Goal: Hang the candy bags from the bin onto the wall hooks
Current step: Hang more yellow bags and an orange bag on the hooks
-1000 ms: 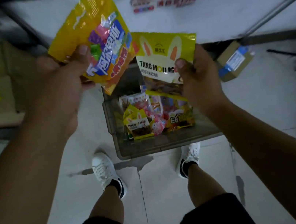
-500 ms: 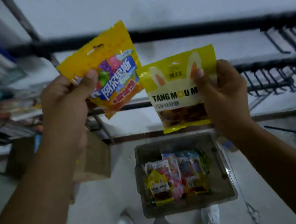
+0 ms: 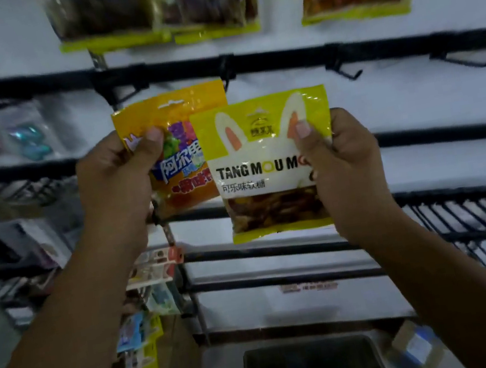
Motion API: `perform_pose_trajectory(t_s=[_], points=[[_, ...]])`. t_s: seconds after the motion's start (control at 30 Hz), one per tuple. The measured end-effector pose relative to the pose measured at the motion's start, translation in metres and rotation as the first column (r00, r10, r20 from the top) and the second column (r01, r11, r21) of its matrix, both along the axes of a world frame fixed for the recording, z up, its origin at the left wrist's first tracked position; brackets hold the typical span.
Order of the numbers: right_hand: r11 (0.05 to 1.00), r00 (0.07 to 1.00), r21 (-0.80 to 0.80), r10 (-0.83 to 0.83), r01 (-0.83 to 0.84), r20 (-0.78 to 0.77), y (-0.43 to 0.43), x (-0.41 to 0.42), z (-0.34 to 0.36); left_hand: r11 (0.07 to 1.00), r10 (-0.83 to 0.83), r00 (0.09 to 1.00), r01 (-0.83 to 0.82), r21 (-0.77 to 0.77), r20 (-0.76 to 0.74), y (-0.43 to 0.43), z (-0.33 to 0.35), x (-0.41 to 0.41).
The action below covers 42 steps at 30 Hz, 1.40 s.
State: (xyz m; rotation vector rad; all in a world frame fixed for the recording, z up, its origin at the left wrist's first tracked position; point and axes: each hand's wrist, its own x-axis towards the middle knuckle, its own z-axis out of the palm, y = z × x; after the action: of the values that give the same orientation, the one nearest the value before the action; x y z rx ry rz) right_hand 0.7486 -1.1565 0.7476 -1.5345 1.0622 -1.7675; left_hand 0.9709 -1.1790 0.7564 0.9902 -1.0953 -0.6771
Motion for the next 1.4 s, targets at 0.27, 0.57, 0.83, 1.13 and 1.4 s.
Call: perform_pose_trajectory(t_s=[0.27, 0.57, 0.83, 1.13, 1.4], points=[[0.997, 0.999, -0.077, 0.016, -0.013, 0.036, -0.003, 0.006, 0.083, 0.996, 0.026, 0.996, -0.033, -0.082, -0.083, 0.005, 0.076, 0.003], [0.995, 0.993, -0.095, 0.034, -0.023, 0.115, -0.015, 0.022, 0.139, 0.985, 0.036, 0.997, -0.048, -0.166, -0.072, -0.003, 0.124, 0.018], [0.986, 0.995, -0.165, 0.043, -0.028, 0.086, -0.03, 0.039, 0.163, 0.98, 0.075, 0.994, -0.088, -0.178, -0.078, -0.014, 0.139, 0.044], [0.991, 0.992, -0.133, 0.026, -0.009, 0.122, -0.046, 0.066, 0.182, 0.983, 0.087, 0.992, -0.101, -0.151, -0.096, -0.025, 0.156, 0.069], [0.996, 0.964, -0.078, 0.071, -0.053, 0.255, -0.055, 0.122, 0.2, 0.986, 0.098, 0.991, -0.109, -0.128, -0.086, -0.024, 0.171, 0.128]])
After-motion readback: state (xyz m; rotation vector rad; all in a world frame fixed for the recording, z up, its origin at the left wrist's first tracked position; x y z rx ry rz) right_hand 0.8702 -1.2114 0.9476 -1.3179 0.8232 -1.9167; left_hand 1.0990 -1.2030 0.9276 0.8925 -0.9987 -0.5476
